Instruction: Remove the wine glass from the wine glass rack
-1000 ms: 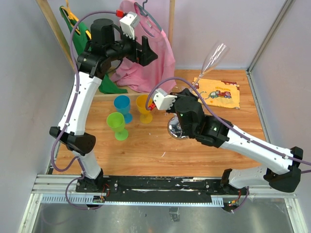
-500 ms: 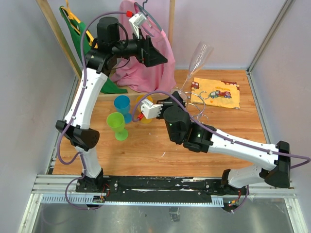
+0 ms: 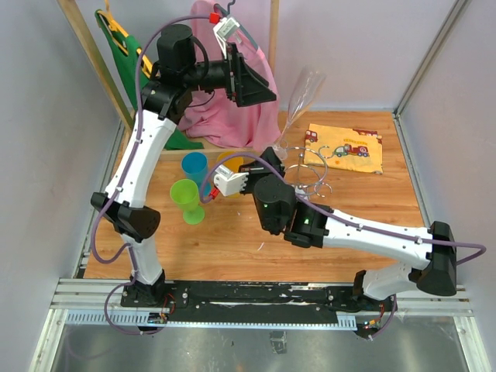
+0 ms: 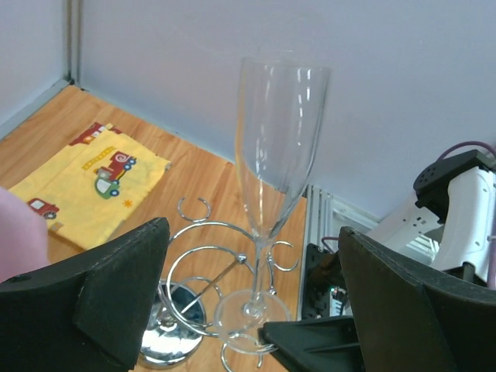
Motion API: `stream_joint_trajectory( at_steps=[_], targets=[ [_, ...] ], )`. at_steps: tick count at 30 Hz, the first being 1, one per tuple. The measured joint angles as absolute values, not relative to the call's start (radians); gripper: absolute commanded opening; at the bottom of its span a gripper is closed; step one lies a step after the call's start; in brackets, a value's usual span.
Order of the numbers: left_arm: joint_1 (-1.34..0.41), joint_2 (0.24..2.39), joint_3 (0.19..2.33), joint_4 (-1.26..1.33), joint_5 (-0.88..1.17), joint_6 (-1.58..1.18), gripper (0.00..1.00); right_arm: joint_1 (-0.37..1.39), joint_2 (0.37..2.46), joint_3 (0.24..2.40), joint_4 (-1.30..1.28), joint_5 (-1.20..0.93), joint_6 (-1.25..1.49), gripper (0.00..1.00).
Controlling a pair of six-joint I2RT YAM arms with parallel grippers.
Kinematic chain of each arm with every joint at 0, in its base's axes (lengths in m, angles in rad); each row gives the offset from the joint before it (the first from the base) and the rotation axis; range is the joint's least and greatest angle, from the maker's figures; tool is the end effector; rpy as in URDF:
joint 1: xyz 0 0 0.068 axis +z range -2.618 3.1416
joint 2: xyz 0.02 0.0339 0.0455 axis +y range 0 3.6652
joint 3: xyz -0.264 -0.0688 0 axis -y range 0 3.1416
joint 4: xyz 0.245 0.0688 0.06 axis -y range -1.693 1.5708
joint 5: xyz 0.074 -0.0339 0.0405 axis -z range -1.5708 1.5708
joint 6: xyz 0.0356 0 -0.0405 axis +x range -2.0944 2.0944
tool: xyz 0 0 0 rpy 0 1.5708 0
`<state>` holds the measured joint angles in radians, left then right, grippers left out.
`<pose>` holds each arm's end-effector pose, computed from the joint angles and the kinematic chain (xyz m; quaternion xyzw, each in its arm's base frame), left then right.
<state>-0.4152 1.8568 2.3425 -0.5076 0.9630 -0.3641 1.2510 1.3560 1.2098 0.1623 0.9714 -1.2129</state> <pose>0.3336 -0.1790 0.5321 0.3399 0.6251 -0.5417 0.4476 0.1250 0.2840 0.3966 -0.4744 0.5200 -0.3154 0.6365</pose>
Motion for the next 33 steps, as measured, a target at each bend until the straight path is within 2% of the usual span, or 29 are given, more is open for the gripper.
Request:
stream_joint_trajectory(
  at_steps=[20, 33],
  targets=[
    [-0.521, 1.888, 2.342, -0.495, 0.935, -0.337, 0.96, 1.351, 1.403, 1.195, 0.234, 1.015, -1.242, 0.01],
    [-0.525, 1.888, 2.345, -0.518, 0.928, -0.274, 0.96, 1.369, 1.404, 1.177, 0.213, 1.024, -1.232, 0.01]
  ],
)
